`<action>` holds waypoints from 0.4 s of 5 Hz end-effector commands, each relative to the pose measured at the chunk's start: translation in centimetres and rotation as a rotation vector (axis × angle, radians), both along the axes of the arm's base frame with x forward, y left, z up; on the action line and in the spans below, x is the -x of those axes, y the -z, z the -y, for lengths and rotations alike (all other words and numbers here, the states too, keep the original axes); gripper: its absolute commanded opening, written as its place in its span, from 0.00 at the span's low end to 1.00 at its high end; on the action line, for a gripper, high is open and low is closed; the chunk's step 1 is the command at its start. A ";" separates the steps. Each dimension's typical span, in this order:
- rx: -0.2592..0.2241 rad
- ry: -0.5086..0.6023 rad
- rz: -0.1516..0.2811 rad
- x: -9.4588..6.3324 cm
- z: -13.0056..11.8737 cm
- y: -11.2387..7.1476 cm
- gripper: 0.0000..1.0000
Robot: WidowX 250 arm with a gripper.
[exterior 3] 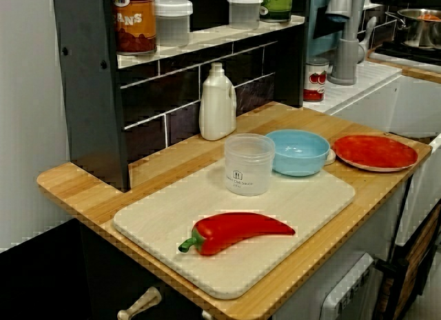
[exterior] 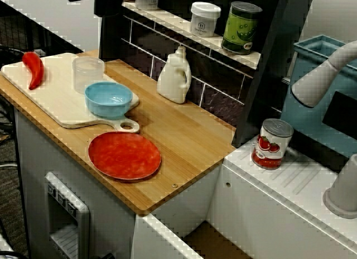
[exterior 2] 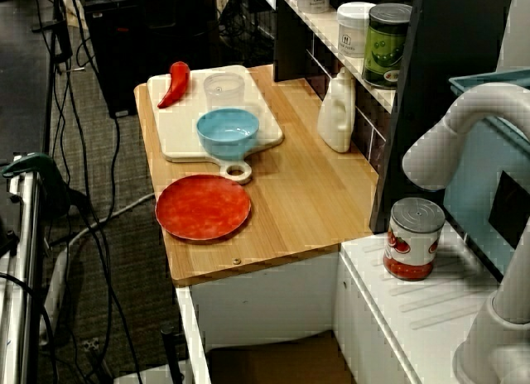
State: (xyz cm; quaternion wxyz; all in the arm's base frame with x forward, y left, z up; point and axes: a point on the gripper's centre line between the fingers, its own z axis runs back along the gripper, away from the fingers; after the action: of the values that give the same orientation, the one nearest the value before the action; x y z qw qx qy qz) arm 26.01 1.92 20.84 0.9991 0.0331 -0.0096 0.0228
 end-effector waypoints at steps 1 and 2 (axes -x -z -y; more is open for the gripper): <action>-0.038 0.088 0.082 -3.5 -2.4 0.3 1.00; -0.086 0.117 0.110 -4.2 -3.3 1.6 1.00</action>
State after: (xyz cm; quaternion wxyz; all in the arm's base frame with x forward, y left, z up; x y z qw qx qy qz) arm 30.15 4.99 18.39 0.9955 0.0701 -0.0536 -0.0357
